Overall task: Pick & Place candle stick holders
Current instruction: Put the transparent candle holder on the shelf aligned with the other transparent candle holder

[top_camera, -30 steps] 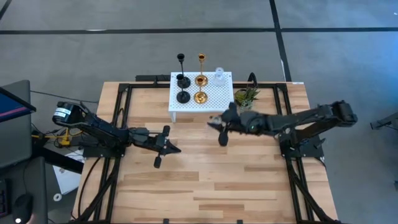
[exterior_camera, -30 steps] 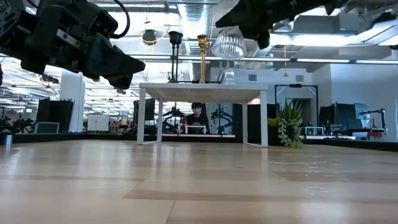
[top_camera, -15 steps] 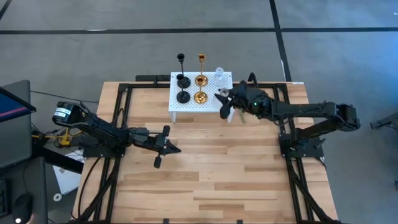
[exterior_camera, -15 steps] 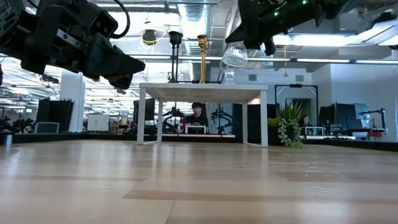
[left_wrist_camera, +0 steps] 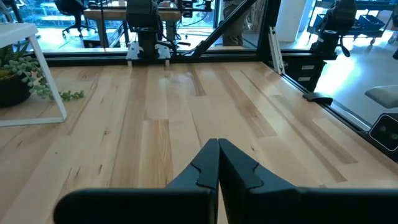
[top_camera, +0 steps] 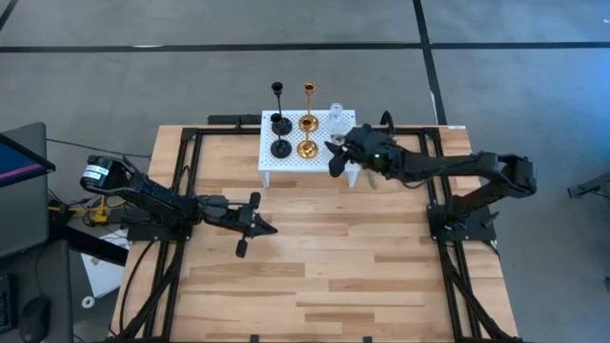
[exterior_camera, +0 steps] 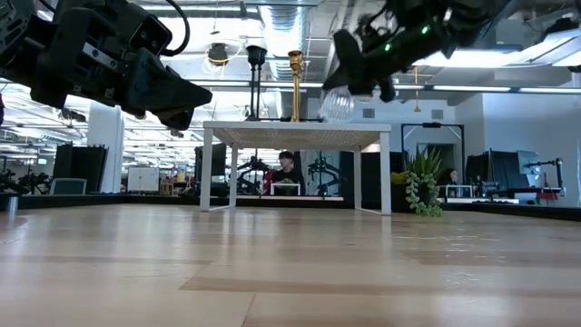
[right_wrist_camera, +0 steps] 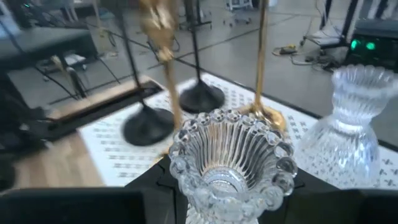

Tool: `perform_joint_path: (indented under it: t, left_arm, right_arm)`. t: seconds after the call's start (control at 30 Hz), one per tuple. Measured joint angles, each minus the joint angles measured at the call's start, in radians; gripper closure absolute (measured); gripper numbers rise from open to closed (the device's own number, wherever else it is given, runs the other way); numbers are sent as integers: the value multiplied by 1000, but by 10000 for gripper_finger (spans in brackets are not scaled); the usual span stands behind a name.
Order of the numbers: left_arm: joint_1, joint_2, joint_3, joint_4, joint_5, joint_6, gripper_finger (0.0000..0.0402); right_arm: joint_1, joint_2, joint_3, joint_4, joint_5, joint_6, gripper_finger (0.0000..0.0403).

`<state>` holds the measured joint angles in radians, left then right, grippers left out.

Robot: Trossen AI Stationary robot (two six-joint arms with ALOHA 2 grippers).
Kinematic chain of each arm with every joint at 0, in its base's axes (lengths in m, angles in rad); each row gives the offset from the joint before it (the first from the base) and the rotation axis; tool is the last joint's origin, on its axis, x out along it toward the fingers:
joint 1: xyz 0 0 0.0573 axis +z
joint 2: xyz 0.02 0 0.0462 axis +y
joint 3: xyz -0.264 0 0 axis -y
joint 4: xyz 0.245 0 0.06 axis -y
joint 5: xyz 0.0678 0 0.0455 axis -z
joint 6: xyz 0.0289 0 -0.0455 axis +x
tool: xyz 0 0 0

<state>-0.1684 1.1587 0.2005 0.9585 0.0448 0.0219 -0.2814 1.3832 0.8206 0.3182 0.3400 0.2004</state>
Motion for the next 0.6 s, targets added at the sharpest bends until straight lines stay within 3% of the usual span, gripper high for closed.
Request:
perform_joint_path:
  t: [0.6]
  left_arm:
    - [0, 0, 0, 0, 0, 0, 398]
  right_arm:
    - [-82, 46, -1, -24, 2, 2, 288]
